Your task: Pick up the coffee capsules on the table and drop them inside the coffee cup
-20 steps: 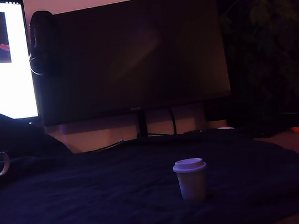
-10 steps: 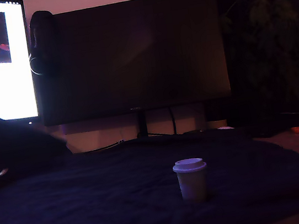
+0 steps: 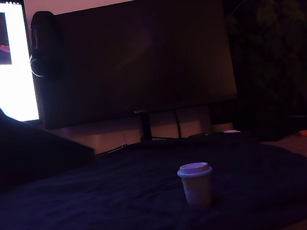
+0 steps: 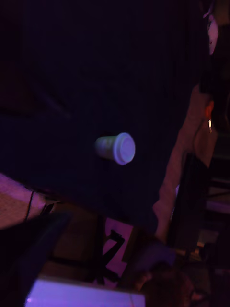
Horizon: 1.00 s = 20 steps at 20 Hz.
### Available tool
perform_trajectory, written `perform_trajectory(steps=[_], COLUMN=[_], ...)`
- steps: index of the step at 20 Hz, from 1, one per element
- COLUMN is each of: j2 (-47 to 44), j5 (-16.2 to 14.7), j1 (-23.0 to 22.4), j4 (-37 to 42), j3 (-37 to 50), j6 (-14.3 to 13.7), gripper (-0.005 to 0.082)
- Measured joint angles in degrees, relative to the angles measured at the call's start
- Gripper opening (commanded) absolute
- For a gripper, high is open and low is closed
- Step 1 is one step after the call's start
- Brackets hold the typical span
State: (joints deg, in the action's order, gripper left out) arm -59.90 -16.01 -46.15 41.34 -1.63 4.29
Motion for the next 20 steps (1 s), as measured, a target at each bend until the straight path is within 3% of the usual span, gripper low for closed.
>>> perform_trajectory(steps=[5, 12, 20], j2=[-9.4, -22.8, -30.8], j5=[0.0, 0.0, 0.0], j1=[-0.2, -0.7, -2.9], j4=[0.9, 9.3, 10.9], j3=[-4.4, -8.8, -16.7], j6=[0.0, 0.0, 0.0], gripper=[0.058, 0.058, 0.0561])
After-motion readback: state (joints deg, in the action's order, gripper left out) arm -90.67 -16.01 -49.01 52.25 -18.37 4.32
